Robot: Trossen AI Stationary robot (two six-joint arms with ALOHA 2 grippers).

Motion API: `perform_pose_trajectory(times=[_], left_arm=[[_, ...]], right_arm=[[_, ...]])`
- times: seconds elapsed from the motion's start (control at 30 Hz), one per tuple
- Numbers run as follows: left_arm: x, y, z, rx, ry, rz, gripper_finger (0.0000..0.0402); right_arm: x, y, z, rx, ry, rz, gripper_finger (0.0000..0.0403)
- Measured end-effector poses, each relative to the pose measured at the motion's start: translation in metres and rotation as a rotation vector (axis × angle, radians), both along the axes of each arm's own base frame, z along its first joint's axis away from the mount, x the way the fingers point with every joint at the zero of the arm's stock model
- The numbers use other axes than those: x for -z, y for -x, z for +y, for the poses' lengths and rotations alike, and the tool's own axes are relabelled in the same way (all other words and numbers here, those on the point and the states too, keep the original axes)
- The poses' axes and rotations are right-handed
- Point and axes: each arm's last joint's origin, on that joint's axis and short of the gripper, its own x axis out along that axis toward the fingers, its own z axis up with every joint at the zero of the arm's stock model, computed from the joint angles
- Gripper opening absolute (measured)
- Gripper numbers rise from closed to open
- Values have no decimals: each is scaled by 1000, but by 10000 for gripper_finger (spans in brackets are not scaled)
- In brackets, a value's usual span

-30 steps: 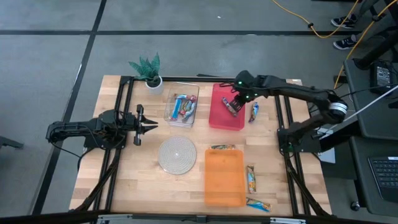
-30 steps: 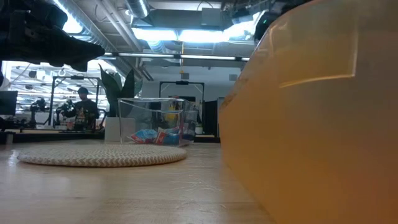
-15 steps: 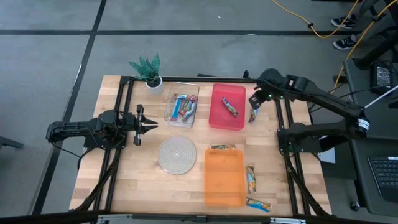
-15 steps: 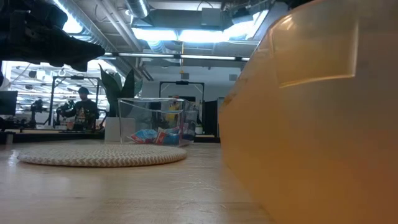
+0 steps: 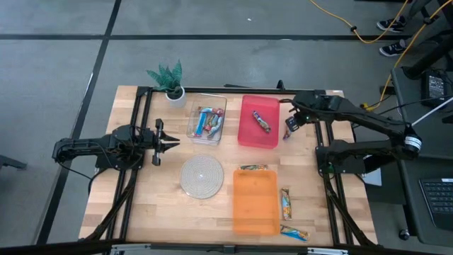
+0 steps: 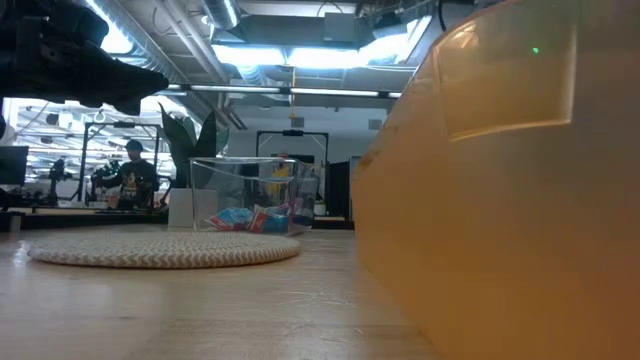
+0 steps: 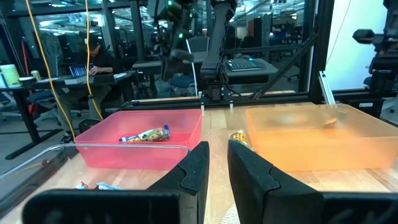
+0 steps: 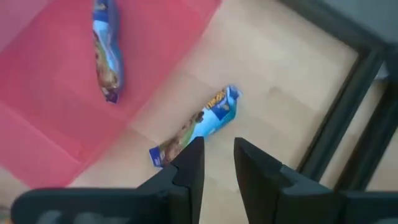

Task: Pick and place Granola Bars by type
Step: Put the blue granola bar into the red bin

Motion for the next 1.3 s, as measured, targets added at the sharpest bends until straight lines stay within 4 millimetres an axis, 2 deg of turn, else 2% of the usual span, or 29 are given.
perform_pose_trajectory(times=[0.3, 0.63, 0.77, 1.1, 1.3], left_arm=[[0, 0, 0, 1, 0, 0, 55], [0, 0, 0, 1, 0, 0, 55], [0, 0, 0, 0, 0, 0, 55], [0, 0, 0, 1, 0, 0, 55], [0, 0, 0, 0, 0, 0, 55]], right_arm=[[25, -6, -3, 68, 21, -96, 91], [23, -12, -7, 106, 51, -186, 96], [24, -13, -8, 117, 58, -174, 128], [40, -22, -15, 159, 33, -98, 243], [54, -29, -19, 212, 7, -34, 277]])
